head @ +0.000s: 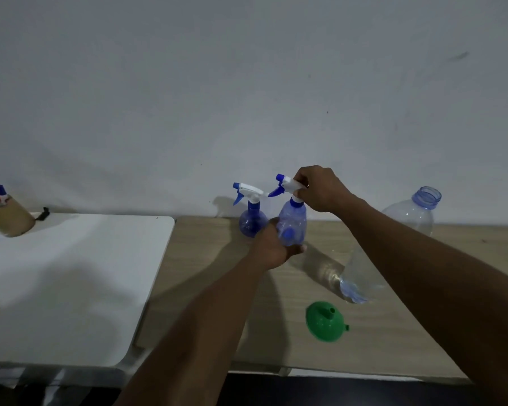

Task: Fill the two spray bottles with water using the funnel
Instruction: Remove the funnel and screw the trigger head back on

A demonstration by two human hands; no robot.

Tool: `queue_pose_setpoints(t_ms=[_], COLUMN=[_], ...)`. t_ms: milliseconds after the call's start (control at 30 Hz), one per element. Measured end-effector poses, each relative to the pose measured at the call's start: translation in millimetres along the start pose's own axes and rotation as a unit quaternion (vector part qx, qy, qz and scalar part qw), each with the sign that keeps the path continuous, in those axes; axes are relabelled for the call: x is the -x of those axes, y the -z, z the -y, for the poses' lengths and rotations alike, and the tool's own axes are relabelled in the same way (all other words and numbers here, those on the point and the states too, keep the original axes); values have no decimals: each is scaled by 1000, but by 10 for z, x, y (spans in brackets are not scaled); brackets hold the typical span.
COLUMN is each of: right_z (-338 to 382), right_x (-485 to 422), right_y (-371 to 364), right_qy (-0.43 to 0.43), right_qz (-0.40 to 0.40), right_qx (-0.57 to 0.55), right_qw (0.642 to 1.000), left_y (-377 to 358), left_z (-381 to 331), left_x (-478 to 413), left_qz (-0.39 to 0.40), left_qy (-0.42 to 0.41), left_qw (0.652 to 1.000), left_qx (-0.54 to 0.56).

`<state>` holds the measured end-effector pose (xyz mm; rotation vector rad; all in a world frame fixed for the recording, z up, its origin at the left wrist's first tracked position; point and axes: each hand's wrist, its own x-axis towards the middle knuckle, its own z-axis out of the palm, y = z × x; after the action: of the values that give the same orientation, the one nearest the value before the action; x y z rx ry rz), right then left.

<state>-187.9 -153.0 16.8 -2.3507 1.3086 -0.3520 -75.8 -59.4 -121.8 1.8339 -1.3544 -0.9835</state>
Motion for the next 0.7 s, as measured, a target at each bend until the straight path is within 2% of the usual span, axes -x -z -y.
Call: queue_pose_setpoints(t_ms=[233, 333, 533, 700], right_z=[-280, -361, -411, -423], right_x=[-276, -350, -415, -399], right_y=[-142, -212, -255, -272], right_qy=[-24, -29, -4, -25], right_qz=[-20, -23, -29, -11], right_qx=[15, 14, 41, 43], right_qw=[999, 999, 999, 999], left_y=[-12, 2, 59, 98], left_z=[-62, -104, -187, -302], left_x=[-343, -378, -353, -256], left_qz=[77, 96, 117, 111], left_qy=[21, 15, -2, -6], left_qw=[995, 994, 986, 984], left_qx=[-67, -56, -116, -143])
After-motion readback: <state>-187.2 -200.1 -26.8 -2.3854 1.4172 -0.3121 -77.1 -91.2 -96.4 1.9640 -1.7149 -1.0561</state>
